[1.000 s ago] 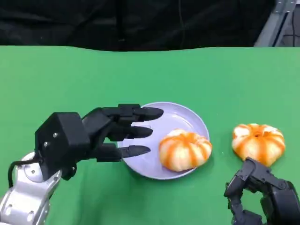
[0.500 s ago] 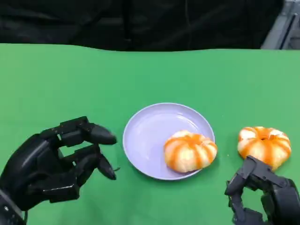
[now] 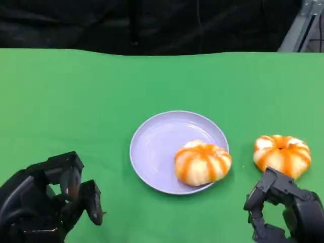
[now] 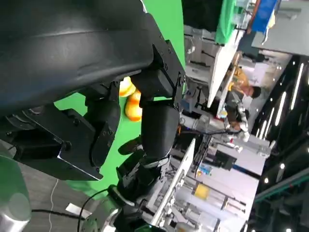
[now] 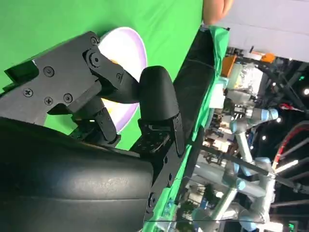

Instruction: Grasp the bread from the table and place it into the plate.

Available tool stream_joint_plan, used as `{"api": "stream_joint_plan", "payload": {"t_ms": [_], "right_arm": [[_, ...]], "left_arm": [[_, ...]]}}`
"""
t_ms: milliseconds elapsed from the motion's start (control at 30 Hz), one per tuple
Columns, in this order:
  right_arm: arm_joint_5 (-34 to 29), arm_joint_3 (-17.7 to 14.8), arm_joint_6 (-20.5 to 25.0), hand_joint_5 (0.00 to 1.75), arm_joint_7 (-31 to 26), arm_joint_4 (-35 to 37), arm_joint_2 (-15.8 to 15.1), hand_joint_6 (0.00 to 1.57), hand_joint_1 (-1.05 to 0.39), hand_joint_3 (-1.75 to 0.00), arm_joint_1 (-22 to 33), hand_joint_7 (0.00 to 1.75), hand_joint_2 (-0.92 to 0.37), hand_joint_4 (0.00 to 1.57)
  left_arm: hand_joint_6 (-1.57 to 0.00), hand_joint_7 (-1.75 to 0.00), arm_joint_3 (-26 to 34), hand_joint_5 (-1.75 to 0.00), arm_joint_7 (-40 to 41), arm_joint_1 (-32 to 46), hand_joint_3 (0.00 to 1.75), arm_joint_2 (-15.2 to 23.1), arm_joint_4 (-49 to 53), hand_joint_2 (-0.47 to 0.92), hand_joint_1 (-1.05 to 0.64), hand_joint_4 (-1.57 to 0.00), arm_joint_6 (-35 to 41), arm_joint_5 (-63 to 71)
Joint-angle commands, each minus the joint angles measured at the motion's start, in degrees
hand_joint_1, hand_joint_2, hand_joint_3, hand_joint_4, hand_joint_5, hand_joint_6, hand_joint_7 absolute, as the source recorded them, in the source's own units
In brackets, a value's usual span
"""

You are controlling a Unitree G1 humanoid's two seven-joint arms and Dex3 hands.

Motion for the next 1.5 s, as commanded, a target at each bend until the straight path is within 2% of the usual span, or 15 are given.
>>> {"api": "stream_joint_plan", "payload": {"t_ms": [33, 667, 1133, 1500], "right_arm": [[0.87, -0.95, -0.92, 1.75, -0.07, 0.24, -0.81, 0.71, -0.1, -1.16, 0.69, 1.62, -0.54, 0.83], [1.64, -0.76, -1.65, 1.75, 0.32, 0.17, -0.63, 0.7, -0.1, -1.14, 0.97, 1.63, -0.55, 0.83], [1.46, -0.8, -1.31, 1.75, 0.35, 0.2, -0.56, 0.7, -0.1, -1.15, 0.8, 1.64, -0.54, 0.83], [0.97, -0.88, -0.34, 1.75, 0.08, -0.33, -0.51, 0.7, -0.11, -1.14, 0.97, 1.63, -0.55, 0.82]], "left_arm": [[-0.78, -1.75, -0.07, -1.75, -0.84, 0.48, 1.51, 0.91, 1.81, 0.82, 0.28, -1.06, -0.05, 1.02], [-0.81, -1.75, 0.45, -1.75, -0.85, 0.86, 1.6, 0.46, 2.18, 0.75, 0.26, -1.07, -0.56, 0.79], [-0.81, -1.75, 0.68, -1.75, -0.39, 0.66, 1.58, 0.15, 2.42, 0.74, 0.24, -1.09, -0.65, 1.05], [-0.8, -1.75, 1.15, -1.75, 0.32, 0.67, 1.58, -1.5, 2.59, 0.76, 0.26, -1.08, -1.6, 1.6]]}}
